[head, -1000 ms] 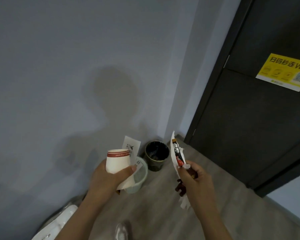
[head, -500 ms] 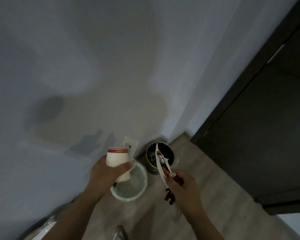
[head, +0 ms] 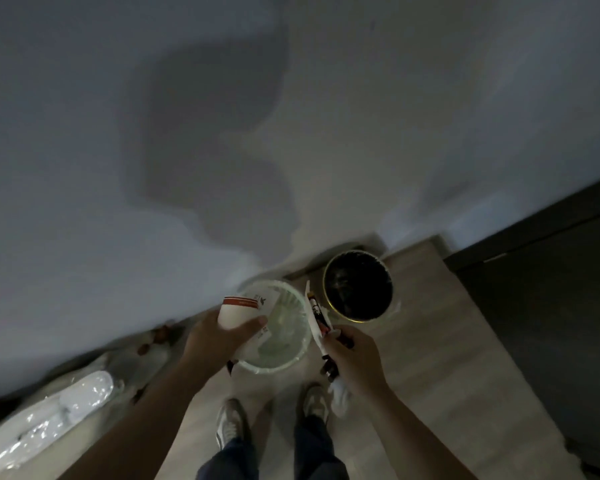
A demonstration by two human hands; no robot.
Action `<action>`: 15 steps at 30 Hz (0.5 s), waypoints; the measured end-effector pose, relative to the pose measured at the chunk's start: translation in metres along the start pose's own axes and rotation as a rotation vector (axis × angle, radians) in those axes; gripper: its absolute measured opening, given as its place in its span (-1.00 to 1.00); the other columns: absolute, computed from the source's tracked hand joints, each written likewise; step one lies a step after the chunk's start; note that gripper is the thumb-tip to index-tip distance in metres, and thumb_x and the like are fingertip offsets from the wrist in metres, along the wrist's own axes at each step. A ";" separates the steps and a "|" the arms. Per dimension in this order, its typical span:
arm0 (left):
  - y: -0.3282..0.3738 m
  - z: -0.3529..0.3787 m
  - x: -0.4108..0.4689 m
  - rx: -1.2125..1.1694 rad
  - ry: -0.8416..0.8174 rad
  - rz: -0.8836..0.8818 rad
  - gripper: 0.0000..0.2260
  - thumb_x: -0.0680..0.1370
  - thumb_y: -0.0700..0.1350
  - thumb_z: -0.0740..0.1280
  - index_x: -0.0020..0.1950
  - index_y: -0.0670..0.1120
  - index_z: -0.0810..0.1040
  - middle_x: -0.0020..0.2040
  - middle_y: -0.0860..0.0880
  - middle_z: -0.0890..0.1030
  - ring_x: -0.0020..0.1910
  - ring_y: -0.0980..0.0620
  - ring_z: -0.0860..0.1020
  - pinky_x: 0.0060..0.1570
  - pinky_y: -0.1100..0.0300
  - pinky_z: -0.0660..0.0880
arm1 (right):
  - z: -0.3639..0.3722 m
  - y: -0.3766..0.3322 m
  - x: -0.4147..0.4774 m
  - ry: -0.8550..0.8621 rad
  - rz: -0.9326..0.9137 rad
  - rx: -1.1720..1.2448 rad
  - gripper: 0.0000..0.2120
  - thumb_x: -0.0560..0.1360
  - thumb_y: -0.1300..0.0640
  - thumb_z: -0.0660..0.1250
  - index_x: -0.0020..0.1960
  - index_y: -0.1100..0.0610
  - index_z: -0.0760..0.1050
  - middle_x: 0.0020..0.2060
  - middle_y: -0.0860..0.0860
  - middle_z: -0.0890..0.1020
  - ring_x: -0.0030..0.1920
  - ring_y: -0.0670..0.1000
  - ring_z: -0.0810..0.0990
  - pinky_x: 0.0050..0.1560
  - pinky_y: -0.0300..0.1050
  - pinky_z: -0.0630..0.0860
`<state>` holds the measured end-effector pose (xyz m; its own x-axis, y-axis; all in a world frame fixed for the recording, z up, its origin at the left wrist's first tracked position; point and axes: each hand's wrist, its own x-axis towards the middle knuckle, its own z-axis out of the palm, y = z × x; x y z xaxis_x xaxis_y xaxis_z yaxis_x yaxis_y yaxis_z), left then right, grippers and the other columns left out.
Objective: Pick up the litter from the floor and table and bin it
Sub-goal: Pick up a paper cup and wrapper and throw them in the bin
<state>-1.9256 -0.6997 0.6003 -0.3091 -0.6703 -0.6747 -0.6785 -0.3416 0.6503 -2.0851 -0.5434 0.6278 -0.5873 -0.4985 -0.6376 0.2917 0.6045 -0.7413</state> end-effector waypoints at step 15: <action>-0.140 0.099 0.177 0.013 0.055 -0.286 -0.42 0.35 0.21 0.48 0.18 -0.14 0.46 -0.08 -0.08 0.59 -0.17 -0.03 0.60 -0.33 0.11 0.58 | 0.034 0.130 0.162 -0.045 0.073 -0.209 -0.83 0.52 0.22 0.27 -0.24 0.20 0.53 -0.54 -0.05 0.56 -0.56 -0.13 0.54 -0.57 -0.30 0.39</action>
<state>-1.9512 -0.7056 0.3551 -0.0673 -0.5829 -0.8097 -0.7414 -0.5139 0.4316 -2.1169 -0.5662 0.4207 -0.5351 -0.4733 -0.6998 0.1666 0.7530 -0.6366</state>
